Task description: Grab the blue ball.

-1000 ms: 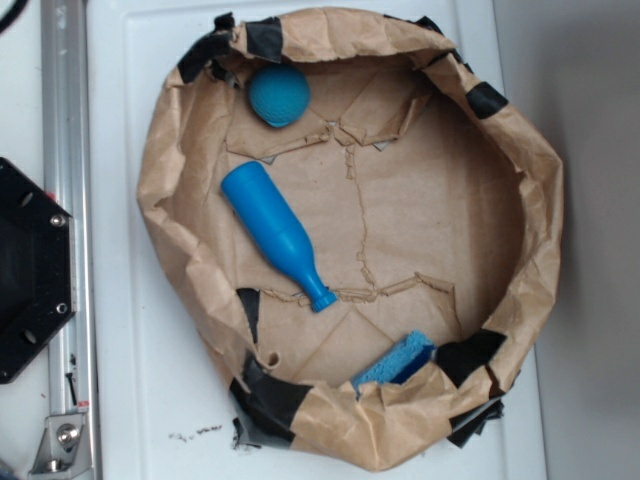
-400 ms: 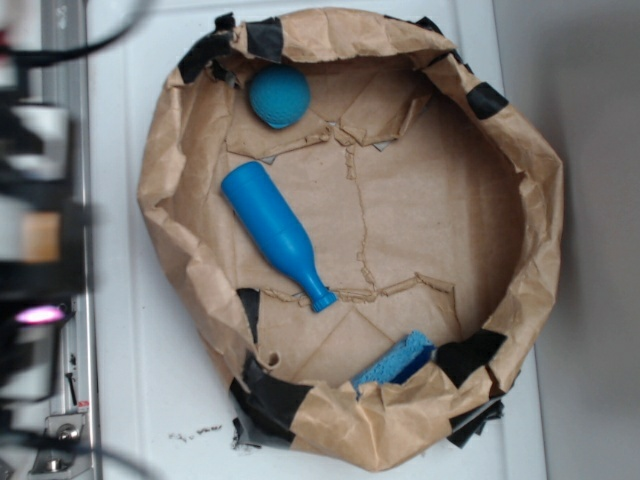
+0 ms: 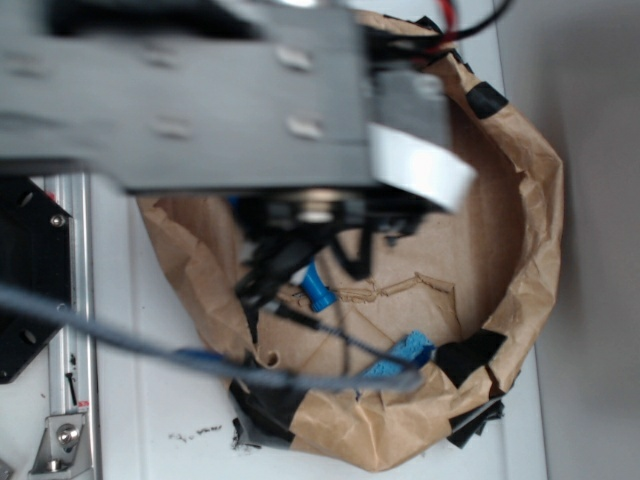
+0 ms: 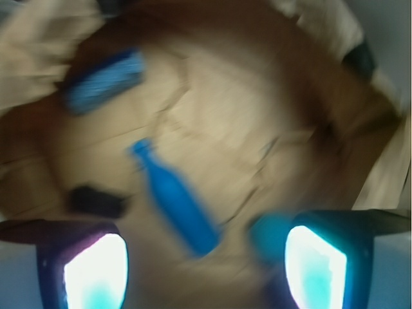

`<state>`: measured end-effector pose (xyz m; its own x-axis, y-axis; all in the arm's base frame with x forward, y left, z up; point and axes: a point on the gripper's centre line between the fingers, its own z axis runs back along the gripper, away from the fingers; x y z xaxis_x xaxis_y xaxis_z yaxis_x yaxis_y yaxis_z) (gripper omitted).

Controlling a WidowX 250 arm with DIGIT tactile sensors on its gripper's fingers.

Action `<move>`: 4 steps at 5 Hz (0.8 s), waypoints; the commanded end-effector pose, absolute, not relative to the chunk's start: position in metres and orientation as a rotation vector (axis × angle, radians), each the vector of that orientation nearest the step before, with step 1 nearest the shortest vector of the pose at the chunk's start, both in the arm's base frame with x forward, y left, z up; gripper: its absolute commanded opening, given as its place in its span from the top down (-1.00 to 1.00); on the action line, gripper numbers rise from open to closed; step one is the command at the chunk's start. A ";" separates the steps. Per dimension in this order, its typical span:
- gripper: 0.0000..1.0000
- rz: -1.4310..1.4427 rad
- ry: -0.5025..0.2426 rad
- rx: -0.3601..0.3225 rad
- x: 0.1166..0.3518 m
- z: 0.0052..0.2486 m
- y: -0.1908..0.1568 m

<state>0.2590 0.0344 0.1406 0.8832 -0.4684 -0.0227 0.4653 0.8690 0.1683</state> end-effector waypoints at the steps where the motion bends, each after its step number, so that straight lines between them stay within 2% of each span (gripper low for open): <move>1: -1.00 -0.619 -0.078 0.238 0.275 0.111 0.039; 3: -1.00 -0.619 -0.078 0.238 0.275 0.111 0.039; 4: -1.00 -0.760 0.094 0.279 0.260 0.068 0.057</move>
